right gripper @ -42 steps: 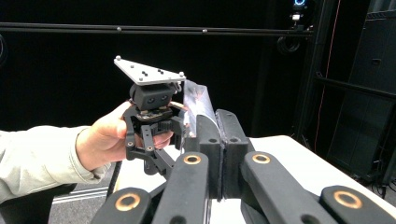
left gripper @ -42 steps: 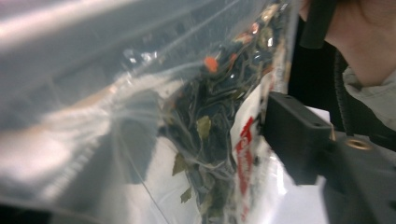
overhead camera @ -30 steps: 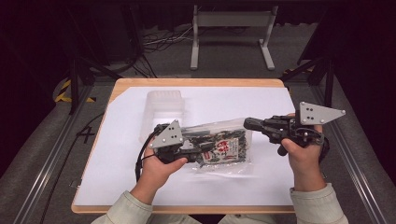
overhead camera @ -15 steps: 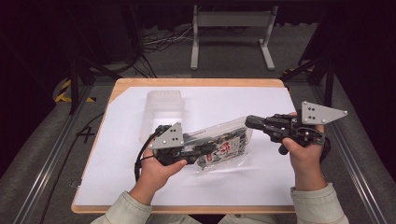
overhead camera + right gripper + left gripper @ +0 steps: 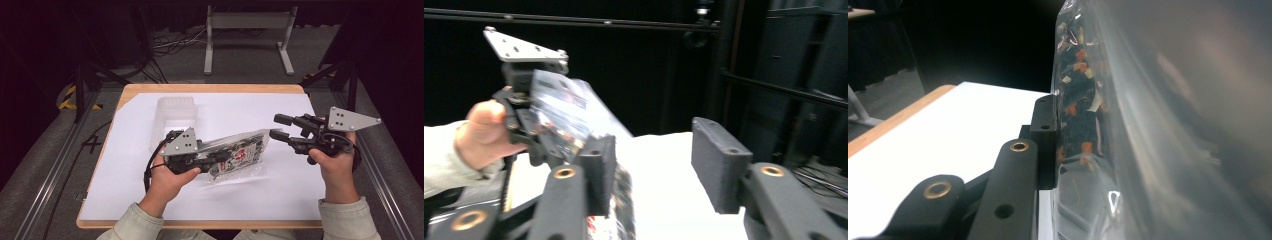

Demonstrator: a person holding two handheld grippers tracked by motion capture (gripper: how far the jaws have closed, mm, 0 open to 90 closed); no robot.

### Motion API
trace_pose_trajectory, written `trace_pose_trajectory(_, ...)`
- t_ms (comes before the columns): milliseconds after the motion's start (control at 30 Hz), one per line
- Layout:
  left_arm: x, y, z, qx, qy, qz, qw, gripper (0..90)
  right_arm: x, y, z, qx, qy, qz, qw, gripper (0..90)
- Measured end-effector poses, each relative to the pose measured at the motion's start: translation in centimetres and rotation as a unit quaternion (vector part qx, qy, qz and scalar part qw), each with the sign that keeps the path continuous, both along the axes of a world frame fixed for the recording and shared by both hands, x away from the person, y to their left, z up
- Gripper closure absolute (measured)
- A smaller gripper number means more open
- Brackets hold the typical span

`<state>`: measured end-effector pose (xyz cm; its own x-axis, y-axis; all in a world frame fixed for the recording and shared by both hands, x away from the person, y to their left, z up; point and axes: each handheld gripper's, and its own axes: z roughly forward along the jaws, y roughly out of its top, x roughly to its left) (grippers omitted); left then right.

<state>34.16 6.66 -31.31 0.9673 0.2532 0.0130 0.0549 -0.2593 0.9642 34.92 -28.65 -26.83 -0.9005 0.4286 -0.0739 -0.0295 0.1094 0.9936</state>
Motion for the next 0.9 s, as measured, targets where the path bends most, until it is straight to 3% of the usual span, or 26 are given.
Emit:
trace_pose_trajectory(233,0.8,0.4,1.1,-0.01,0.0,0.017,0.9998,72.8,0.0,-1.2,-0.1,-0.013,0.015,-0.029,0.9994,49.1)
trace_pose_trajectory(333,1.2,0.7,1.5,-0.017,0.004,0.025,0.9995,72.8,0.1,-1.4,-0.5,-0.038,0.02,-0.055,0.9976,49.1)
trace_pose_trajectory(433,1.5,0.9,1.8,-0.022,0.004,0.031,0.9993,72.8,0.4,-1.8,-1.2,-0.041,0.037,-0.061,0.9966,48.9)
trace_pose_trajectory(633,2.1,1.2,2.7,-0.02,0.007,0.045,0.9988,72.7,0.7,-2.2,-2.1,-0.062,0.039,-0.094,0.9929,42.1)
trace_pose_trajectory(900,2.9,2.1,4.2,-0.025,0.011,0.065,0.9975,72.7,1.3,-2.9,-3.6,-0.075,0.061,-0.11,0.9892,41.3)
